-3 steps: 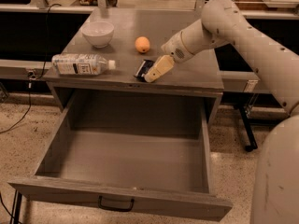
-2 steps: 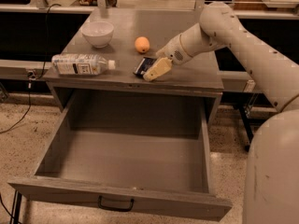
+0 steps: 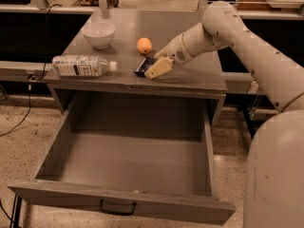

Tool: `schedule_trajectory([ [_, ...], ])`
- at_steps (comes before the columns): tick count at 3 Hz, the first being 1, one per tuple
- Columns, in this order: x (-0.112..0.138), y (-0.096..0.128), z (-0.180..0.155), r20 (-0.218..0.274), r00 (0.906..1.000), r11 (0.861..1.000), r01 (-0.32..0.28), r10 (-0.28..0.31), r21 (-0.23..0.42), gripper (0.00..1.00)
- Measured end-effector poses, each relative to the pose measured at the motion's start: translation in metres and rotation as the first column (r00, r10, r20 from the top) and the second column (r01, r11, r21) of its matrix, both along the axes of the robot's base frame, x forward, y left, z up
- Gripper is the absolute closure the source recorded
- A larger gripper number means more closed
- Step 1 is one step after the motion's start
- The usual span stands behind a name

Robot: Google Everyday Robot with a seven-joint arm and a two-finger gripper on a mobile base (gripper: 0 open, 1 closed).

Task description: Place rxbar blueberry into top drawer

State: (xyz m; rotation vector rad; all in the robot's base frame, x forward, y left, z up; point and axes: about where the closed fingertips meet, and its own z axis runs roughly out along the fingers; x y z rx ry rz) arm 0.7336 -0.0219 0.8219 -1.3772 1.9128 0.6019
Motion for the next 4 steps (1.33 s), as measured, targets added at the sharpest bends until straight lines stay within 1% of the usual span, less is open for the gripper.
schedule_trajectory([
  [1,0.0,0.0,0.0028,0.0,1.0,1.0,0.0,0.0,0.0,0.96],
  [2,0.0,0.0,0.0028,0.0,1.0,1.0,0.0,0.0,0.0,1.0],
  [4,0.0,0.0,0.0032,0.0,1.0,1.0,0.0,0.0,0.0,1.0],
])
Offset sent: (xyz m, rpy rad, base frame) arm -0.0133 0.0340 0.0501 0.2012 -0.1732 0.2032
